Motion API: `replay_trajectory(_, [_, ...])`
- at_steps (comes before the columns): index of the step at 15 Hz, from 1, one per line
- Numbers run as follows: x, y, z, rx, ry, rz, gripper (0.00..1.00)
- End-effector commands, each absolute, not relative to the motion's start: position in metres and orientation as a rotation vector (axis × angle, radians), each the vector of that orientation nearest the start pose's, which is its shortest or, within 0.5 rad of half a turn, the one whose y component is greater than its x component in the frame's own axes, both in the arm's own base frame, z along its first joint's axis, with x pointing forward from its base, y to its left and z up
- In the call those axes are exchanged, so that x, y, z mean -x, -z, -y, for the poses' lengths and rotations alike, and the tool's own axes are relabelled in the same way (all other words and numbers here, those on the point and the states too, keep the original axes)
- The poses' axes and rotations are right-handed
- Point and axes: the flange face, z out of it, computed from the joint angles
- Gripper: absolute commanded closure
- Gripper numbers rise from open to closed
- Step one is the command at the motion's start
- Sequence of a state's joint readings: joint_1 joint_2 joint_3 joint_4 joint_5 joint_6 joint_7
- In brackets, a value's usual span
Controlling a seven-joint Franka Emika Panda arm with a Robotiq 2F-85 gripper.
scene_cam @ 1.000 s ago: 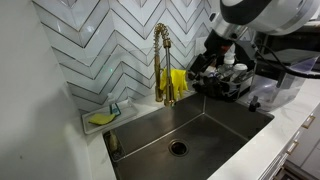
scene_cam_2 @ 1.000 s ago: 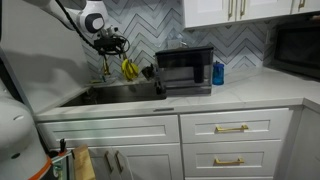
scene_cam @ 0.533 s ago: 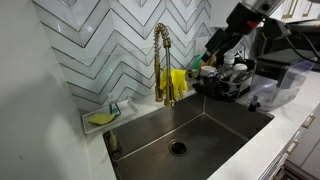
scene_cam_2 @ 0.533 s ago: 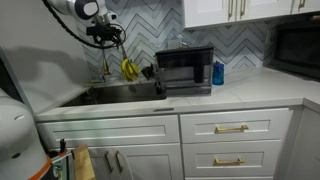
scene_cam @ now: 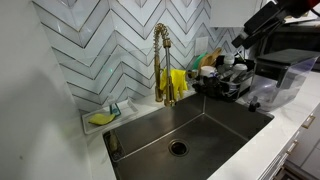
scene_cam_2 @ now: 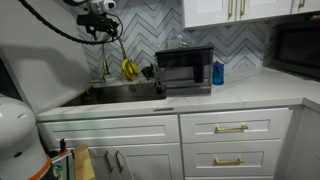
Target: Move the faucet to the left.
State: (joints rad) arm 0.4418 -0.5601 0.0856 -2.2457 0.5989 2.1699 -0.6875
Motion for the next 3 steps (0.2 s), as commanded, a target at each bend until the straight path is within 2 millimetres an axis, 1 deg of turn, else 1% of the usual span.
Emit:
replay_trajectory(1, [-0.3476, -0.6339, -0.2370, 2.266, 0.691, 1.227, 0.00])
replay_trajectory(3, [-0.3453, -0.6322, -0.2381, 2.264, 0.687, 1.232, 0.00])
